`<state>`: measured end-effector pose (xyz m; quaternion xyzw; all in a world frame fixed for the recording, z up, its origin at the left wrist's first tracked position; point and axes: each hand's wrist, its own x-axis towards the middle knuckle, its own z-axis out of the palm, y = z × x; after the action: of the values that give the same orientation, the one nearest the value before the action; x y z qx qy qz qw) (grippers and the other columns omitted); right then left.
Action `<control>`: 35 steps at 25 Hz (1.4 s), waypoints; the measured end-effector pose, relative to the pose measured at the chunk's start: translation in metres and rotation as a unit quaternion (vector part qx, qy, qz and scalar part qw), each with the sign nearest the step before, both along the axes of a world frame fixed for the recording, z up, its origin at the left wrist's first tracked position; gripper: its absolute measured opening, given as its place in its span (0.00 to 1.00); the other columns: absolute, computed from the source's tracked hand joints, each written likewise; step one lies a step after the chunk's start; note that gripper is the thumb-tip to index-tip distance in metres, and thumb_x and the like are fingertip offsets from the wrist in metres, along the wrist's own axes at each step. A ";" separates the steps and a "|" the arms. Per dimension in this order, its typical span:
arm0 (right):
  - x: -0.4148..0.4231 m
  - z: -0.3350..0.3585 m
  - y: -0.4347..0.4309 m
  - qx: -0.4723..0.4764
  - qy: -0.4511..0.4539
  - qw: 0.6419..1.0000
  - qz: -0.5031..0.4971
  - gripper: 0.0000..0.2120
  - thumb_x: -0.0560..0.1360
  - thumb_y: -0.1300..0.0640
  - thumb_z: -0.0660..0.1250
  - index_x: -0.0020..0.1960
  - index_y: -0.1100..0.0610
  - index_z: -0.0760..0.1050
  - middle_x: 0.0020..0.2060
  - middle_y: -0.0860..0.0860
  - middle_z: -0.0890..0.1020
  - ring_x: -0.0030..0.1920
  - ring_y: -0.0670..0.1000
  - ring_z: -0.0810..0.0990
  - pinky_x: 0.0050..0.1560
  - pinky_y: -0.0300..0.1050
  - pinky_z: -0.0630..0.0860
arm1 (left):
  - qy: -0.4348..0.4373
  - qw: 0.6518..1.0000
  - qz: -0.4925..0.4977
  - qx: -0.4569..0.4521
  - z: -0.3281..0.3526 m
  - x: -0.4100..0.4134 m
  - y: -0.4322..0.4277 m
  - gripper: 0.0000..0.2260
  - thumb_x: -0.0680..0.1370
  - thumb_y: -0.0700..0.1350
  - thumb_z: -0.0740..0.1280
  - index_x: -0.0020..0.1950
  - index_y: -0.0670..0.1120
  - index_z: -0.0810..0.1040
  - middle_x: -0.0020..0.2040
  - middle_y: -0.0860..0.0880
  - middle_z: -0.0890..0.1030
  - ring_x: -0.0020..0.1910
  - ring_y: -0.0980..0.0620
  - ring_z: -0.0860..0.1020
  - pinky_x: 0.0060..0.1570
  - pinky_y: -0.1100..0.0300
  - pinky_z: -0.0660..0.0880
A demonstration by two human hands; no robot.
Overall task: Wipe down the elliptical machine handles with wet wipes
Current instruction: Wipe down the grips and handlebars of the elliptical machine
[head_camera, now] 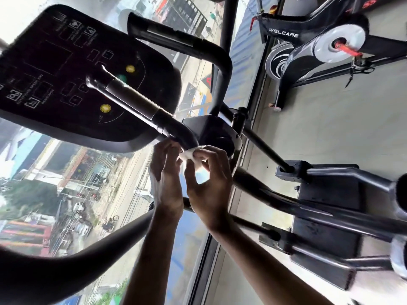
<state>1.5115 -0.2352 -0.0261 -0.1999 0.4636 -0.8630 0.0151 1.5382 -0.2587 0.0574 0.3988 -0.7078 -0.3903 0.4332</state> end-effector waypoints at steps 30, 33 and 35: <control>0.030 -0.035 -0.042 0.031 -0.323 0.934 0.148 0.05 0.77 0.60 0.75 0.52 0.56 0.87 0.44 0.47 0.89 0.46 0.44 0.87 0.55 0.46 0.83 | -0.133 0.977 -0.015 -0.163 -0.022 0.021 -0.020 0.11 0.78 0.37 0.74 0.52 0.54 0.81 0.46 0.62 0.86 0.51 0.60 0.84 0.49 0.68 0.76; 0.027 -0.042 -0.048 0.054 -0.359 0.911 0.194 0.06 0.77 0.60 0.75 0.53 0.56 0.88 0.46 0.46 0.89 0.47 0.39 0.86 0.59 0.49 0.83 | -0.144 0.973 0.000 -0.178 -0.027 0.022 -0.021 0.09 0.78 0.38 0.73 0.53 0.52 0.81 0.46 0.63 0.86 0.50 0.63 0.84 0.49 0.70 0.76; 0.031 -0.037 -0.044 0.008 -0.348 0.924 0.161 0.07 0.78 0.60 0.74 0.55 0.58 0.87 0.49 0.49 0.89 0.51 0.43 0.87 0.60 0.47 0.83 | -0.156 0.968 0.021 -0.198 -0.032 0.024 -0.021 0.06 0.79 0.43 0.71 0.56 0.49 0.81 0.48 0.61 0.85 0.52 0.63 0.83 0.50 0.69 0.76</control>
<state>1.5428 -0.2790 -0.0634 0.0408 0.3978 -0.8605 0.3157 1.5626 -0.2800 0.0250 0.3761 -0.8213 -0.1664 0.3955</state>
